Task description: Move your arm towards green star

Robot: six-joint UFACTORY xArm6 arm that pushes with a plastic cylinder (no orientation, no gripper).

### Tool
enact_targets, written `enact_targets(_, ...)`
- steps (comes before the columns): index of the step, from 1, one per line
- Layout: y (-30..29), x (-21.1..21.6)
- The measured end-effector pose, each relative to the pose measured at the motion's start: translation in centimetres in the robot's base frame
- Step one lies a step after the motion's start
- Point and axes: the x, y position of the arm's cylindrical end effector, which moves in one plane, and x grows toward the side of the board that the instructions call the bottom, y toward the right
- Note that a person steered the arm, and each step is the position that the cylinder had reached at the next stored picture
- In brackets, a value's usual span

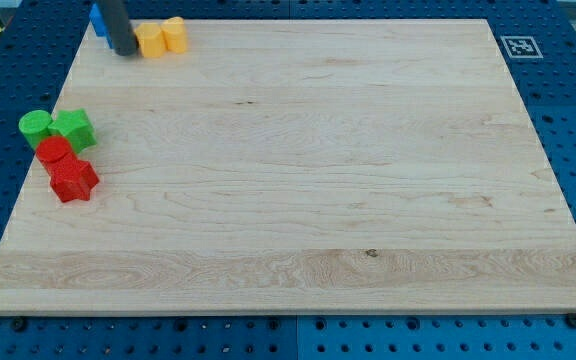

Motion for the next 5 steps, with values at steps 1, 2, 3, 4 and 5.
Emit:
enact_targets(1,2.2,-1.1)
enact_targets(2,4.0,-1.8)
enact_targets(3,4.0,-0.6)
enact_targets(4,3.7,5.2)
enact_targets(5,3.1,10.4)
